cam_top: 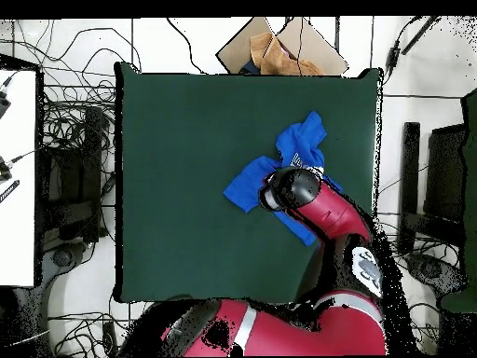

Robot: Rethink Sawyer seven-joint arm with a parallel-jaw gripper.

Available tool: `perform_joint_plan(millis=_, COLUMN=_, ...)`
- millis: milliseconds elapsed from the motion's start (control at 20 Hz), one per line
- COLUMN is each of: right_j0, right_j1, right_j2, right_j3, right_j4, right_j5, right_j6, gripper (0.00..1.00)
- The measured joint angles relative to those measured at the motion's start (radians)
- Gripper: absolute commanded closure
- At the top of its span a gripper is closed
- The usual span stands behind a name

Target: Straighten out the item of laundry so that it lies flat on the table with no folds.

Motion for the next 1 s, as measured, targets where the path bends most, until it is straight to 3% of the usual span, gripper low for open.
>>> perform_joint_plan(millis=250, right_j0=0.037, right_j1=0.034, right_j2=0.011, right_j3=0.013, right_j4=0.054, right_j5=-0.089, right_j6=0.0, gripper=0.0)
perform_joint_plan(millis=1000, right_j0=0.185, right_j1=0.094, right_j2=0.008, right_j3=0.014, right_j4=0.173, right_j5=-0.093, right_j6=0.008, gripper=0.0)
